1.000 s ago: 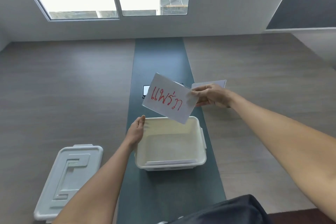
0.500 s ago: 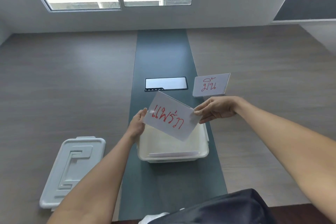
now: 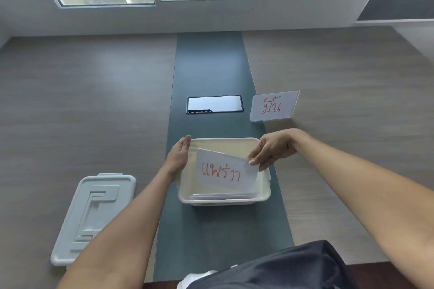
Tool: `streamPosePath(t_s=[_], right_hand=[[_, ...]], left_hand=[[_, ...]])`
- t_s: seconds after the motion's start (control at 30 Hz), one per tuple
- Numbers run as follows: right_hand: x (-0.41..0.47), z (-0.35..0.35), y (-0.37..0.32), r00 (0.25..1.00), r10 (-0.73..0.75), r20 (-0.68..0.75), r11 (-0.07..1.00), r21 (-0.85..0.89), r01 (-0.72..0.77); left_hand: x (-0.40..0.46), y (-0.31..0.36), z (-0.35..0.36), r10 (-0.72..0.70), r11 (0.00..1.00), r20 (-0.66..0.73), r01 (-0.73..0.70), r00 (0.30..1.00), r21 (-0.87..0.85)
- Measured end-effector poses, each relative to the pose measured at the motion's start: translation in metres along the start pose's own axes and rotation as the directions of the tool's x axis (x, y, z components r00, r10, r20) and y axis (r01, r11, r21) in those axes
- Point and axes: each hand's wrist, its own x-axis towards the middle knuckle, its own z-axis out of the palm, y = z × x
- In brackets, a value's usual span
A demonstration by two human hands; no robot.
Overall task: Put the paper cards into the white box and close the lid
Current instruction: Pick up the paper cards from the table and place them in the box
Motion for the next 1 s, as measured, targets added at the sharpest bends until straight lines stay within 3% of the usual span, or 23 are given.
streamPosePath(t_s=[0.33,0.47,0.6,0.77,0.87,1.0], right_hand=[[0.023,0.025,-0.007,0.991,0.131,0.033,0.965,-0.234,-0.12],[0.018,0.006,-0.009,1.0,0.015,-0.006,0.988,-0.154,-0.016],[0.007,-0.021,-0.014,0.976,-0.169,-0.139,0.986,-0.031,0.166],[0.003,-0.046,-0.028,0.845,-0.364,-0.391,0.9,0.085,0.427],[0.006,-0.057,-0.034,0.734,-0.42,-0.534,0.872,-0.013,0.489],[0.019,-0.076,-0.041,0.609,-0.465,-0.643,0.877,-0.237,0.419]], left_hand=[[0.004,0.005,0.005,0.023,0.999,-0.032,-0.021,0.999,0.038],[0.004,0.01,0.006,0.011,0.999,-0.021,-0.01,1.0,0.03],[0.008,0.011,0.007,0.002,0.999,-0.013,-0.001,1.0,0.048],[0.014,0.014,0.01,0.005,0.999,-0.032,-0.003,0.999,0.052],[0.017,0.015,0.011,-0.007,0.997,-0.045,0.01,0.999,0.075],[0.019,0.021,0.013,-0.015,0.997,-0.028,0.017,0.999,0.075]])
